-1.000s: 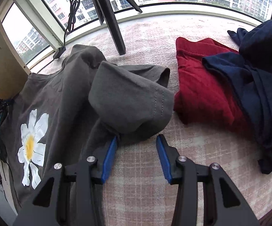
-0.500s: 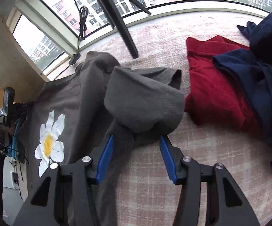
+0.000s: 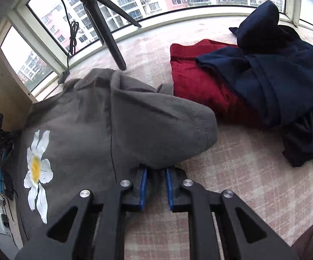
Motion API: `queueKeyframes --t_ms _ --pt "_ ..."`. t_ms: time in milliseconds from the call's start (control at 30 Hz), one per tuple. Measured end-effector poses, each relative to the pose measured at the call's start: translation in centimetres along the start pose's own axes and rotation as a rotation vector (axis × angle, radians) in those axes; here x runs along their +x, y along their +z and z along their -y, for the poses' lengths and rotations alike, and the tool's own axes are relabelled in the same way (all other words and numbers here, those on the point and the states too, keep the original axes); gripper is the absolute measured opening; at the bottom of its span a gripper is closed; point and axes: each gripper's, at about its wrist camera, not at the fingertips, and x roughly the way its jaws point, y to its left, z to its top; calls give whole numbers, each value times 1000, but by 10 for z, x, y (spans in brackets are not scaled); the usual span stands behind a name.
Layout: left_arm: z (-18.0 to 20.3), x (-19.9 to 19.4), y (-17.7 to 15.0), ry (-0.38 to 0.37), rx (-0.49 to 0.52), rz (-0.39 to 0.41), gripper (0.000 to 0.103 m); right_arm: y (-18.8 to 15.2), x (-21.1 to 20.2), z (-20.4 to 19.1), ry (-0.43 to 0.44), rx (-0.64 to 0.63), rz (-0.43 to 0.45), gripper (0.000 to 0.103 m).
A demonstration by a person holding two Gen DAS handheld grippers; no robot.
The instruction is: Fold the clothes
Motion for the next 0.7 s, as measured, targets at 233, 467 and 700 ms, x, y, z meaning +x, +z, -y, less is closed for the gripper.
queueKeyframes --t_ms 233,467,700 --pt "-18 -37 1 9 -15 62 11 5 -37 12 35 -20 32 29" --pt "-42 -103 -38 -84 -57 141 11 15 -66 11 18 -99 49 29" --pt "-30 -154 -101 -243 -98 162 11 -45 -80 2 128 -177 -70 29"
